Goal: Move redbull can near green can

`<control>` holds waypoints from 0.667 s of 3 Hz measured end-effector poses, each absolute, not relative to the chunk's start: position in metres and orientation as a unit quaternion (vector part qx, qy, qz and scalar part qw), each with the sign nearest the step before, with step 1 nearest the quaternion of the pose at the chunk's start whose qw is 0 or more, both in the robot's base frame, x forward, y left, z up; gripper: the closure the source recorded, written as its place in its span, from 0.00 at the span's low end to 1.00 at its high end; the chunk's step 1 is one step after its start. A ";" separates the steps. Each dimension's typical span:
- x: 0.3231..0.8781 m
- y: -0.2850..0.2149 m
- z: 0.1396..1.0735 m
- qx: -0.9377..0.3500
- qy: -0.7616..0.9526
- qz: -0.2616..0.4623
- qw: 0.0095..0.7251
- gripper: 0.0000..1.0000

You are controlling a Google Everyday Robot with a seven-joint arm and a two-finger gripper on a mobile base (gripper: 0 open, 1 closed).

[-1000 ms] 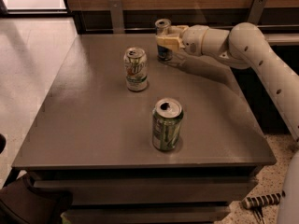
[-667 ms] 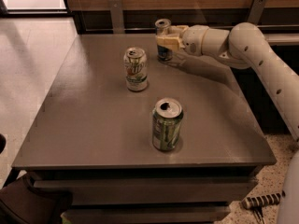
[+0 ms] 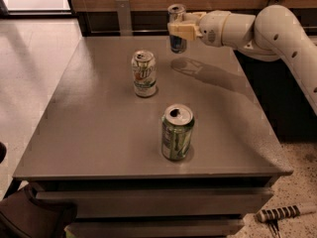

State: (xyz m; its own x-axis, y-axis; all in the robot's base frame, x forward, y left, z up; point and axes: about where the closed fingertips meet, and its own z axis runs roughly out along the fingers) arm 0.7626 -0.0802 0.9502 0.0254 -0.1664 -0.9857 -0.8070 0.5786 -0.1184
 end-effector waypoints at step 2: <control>0.702 -0.105 1.012 -0.340 0.642 0.242 0.643 1.00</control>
Offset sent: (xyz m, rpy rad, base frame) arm -0.1079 -0.0671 0.0842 0.0946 -0.0770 -0.1897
